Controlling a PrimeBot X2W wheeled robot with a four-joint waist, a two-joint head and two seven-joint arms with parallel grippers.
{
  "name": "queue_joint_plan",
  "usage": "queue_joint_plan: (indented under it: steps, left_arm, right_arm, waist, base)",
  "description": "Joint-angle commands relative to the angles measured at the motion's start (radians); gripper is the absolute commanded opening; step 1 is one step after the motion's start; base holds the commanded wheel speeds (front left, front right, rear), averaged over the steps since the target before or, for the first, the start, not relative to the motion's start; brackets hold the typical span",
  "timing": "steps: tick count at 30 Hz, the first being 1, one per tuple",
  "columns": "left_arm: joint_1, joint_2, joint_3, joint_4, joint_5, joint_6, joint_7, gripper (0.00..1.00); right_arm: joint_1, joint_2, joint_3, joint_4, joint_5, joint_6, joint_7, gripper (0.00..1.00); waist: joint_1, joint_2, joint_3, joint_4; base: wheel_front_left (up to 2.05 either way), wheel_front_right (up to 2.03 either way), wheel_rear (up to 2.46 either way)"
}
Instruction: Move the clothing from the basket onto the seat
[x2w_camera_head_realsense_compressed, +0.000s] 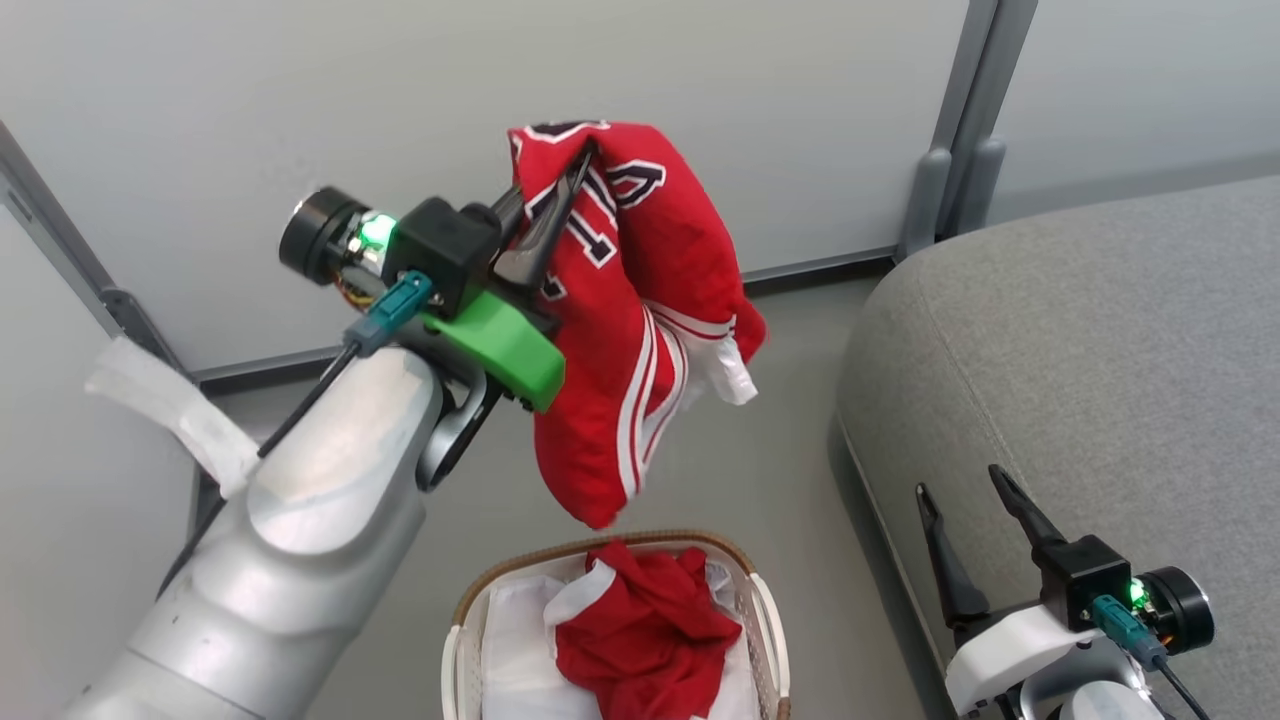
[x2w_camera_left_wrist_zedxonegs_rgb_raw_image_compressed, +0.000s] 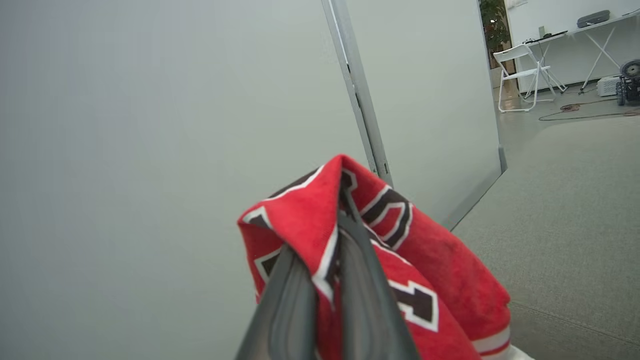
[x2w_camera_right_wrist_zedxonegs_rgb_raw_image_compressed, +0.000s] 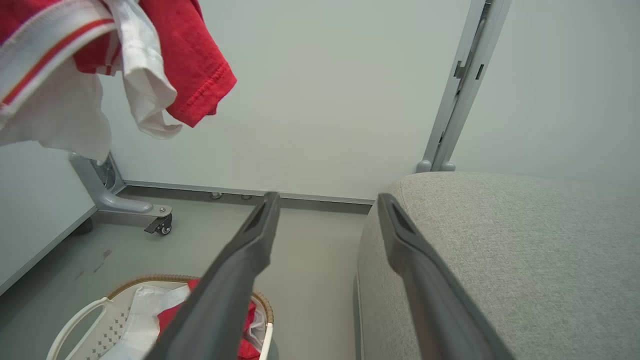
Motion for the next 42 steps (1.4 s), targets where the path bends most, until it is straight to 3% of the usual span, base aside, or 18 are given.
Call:
queue_joint_plan:
  steps: [1, 16, 23, 31, 37, 38, 39, 40, 41, 42]
  left_arm:
    - [-0.034, 0.008, -0.012, -0.006, -0.011, 0.002, 0.002, 0.00]
    - [-0.193, 0.003, -0.150, -0.020, -0.101, 0.002, 0.024, 0.00]
    - [-0.203, -0.013, -0.197, -0.032, -0.127, 0.002, 0.015, 0.00]
    - [-0.215, -0.016, -0.248, -0.060, -0.149, 0.002, 0.007, 0.00]
    - [-0.205, -0.016, -0.265, -0.057, -0.160, 0.002, 0.004, 0.00]
    - [-0.202, -0.016, -0.268, -0.056, -0.162, 0.002, 0.003, 0.00]
    - [-0.199, -0.016, -0.270, -0.056, -0.165, 0.002, 0.003, 0.00]
    - [-0.196, -0.015, -0.272, -0.055, -0.170, 0.002, 0.002, 0.00]
    - [-0.194, -0.014, -0.274, -0.054, -0.173, 0.002, 0.001, 0.00]
    - [-0.191, -0.012, -0.274, -0.052, -0.175, 0.002, 0.000, 0.00]
  right_arm:
    - [0.000, -0.004, 0.007, -0.005, 0.000, -0.001, -0.005, 1.00]
    - [-0.171, -0.004, 0.185, -0.015, 0.047, -0.001, -0.005, 1.00]
    - [-0.269, -0.004, 0.194, -0.002, 0.039, -0.001, -0.005, 1.00]
    - [-0.415, -0.004, 0.198, 0.085, -0.019, -0.001, -0.004, 1.00]
    - [-0.500, -0.004, 0.284, 0.191, 0.009, -0.001, -0.003, 1.00]
    - [-0.514, -0.004, 0.305, 0.211, 0.022, -0.001, -0.004, 0.46]
    - [-0.524, -0.004, 0.319, 0.224, 0.033, -0.001, -0.004, 0.37]
    - [-0.534, -0.004, 0.337, 0.237, 0.046, -0.001, -0.003, 0.15]
    - [-0.542, -0.004, 0.347, 0.243, 0.052, -0.001, -0.004, 0.00]
    - [-0.548, -0.004, 0.354, 0.247, 0.057, -0.001, -0.004, 0.00]
  waist:
    - [0.0001, 0.0000, -0.021, 0.001]
    - [0.0001, 0.0000, -0.026, 0.021]
    - [0.0001, 0.0000, -0.018, 0.041]
    - [0.0001, 0.0000, -0.005, 0.060]
    - [0.0001, 0.0000, 0.000, 0.064]
    - [0.0001, 0.0000, 0.001, 0.065]
    - [0.0001, 0.0000, 0.001, 0.065]
    - [0.0001, 0.0000, 0.002, 0.065]
    - [0.0001, 0.0000, 0.003, 0.065]
    - [0.0001, 0.0000, 0.004, 0.065]
  base:
    - [0.00, 0.00, 0.00]
    - [0.00, 0.00, 0.00]
    - [0.00, 0.00, 0.00]
    - [0.00, 0.00, 0.00]
    - [0.00, 0.00, 0.00]
    - [0.00, 0.00, 0.00]
    - [0.00, 0.00, 0.00]
    - [0.00, 0.00, 0.00]
    - [0.00, 0.00, 0.00]
    - [0.00, 0.00, 0.00]
